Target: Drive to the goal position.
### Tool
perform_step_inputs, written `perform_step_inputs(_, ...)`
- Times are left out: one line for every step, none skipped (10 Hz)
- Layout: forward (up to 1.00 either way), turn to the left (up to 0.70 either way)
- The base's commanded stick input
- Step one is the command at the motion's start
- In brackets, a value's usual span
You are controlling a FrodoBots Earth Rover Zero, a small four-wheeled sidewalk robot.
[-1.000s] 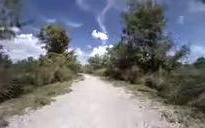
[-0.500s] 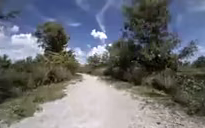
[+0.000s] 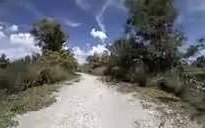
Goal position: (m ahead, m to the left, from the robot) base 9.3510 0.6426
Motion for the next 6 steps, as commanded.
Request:
perform_step_inputs(0.85,0.0)
perform_step_inputs(0.85,0.0)
perform_step_inputs(0.85,0.0)
perform_step_inputs(0.85,0.2)
perform_step_inputs(0.85,0.3)
perform_step_inputs(0.85,0.2)
